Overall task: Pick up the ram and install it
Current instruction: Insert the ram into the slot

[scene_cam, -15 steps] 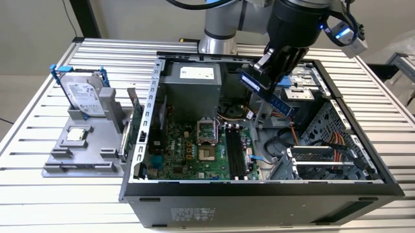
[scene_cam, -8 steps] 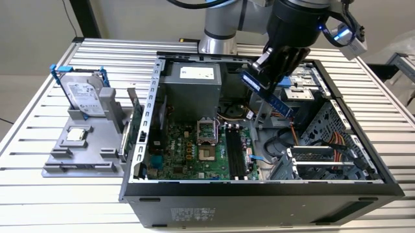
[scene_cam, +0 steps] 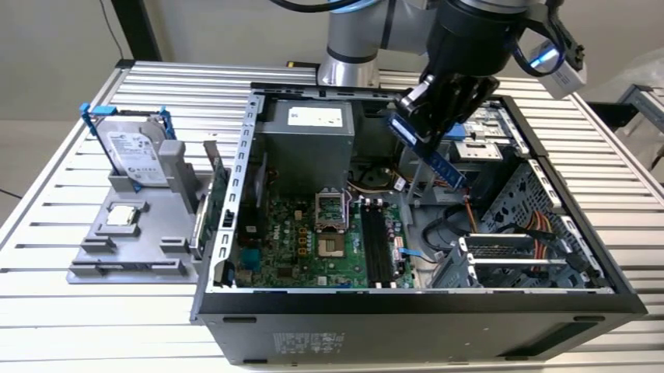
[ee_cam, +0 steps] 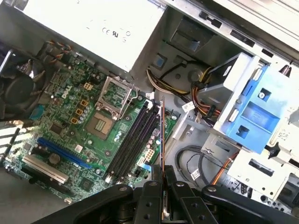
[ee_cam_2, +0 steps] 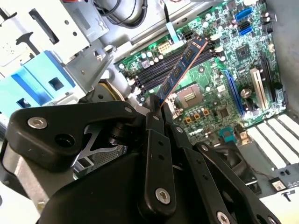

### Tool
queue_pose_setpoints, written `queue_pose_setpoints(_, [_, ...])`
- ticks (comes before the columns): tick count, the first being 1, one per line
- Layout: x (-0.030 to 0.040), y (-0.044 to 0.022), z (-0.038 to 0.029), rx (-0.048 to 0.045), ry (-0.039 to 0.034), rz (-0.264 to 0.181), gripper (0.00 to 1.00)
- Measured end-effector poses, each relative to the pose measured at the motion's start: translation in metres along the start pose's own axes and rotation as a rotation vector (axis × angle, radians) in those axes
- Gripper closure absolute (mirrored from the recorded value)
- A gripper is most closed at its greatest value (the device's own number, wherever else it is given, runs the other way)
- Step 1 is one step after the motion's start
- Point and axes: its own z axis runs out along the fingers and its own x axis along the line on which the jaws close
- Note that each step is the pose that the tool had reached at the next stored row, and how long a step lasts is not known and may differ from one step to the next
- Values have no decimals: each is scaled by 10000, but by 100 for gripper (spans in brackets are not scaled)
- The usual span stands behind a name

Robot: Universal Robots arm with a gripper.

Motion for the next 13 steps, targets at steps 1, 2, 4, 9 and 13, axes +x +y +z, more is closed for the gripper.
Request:
queue_pose_setpoints(1, [0,0,0,0,-2,91,100])
queue_pose_setpoints(2, [0,0,0,1,-5,187,100])
queue_pose_setpoints(4, [0,0,1,1,-10,373,100])
queue_pose_setpoints(9, [0,0,1,3,-20,826,100])
queue_pose_setpoints(13, [0,0,2,3,-30,1181,100])
